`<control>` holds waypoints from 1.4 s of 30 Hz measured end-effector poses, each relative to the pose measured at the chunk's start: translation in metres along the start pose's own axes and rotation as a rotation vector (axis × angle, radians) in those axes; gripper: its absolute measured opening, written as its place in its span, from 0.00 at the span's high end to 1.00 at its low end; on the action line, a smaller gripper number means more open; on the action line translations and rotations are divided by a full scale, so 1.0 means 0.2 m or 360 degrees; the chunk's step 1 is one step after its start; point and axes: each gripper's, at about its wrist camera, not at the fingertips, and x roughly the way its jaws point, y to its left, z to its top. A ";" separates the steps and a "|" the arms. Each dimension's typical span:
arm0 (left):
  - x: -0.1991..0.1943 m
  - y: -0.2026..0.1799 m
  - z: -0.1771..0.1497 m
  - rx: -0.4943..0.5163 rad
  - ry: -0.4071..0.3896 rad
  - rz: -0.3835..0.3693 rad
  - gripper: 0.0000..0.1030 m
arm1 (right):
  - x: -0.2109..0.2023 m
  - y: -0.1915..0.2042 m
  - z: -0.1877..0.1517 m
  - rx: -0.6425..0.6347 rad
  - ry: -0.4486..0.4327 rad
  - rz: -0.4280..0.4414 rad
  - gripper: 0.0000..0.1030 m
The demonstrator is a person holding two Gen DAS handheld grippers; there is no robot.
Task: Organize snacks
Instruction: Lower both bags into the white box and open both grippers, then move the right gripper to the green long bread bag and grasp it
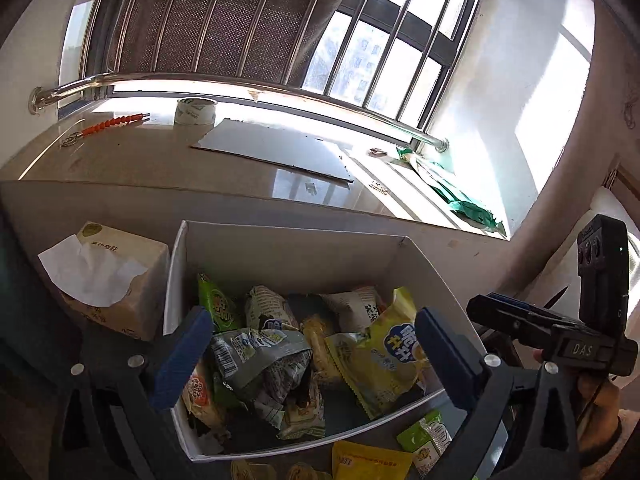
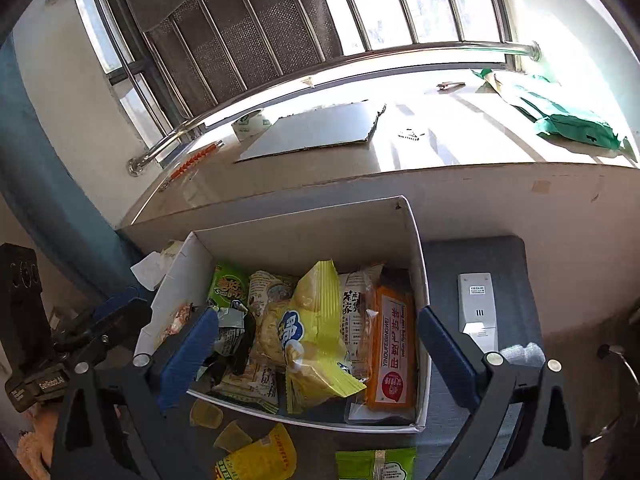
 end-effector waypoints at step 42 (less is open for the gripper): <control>-0.81 -0.19 -1.23 0.0032 0.0016 -0.0122 0.00 | -0.62 0.01 -1.43 0.0020 0.0076 0.0013 0.00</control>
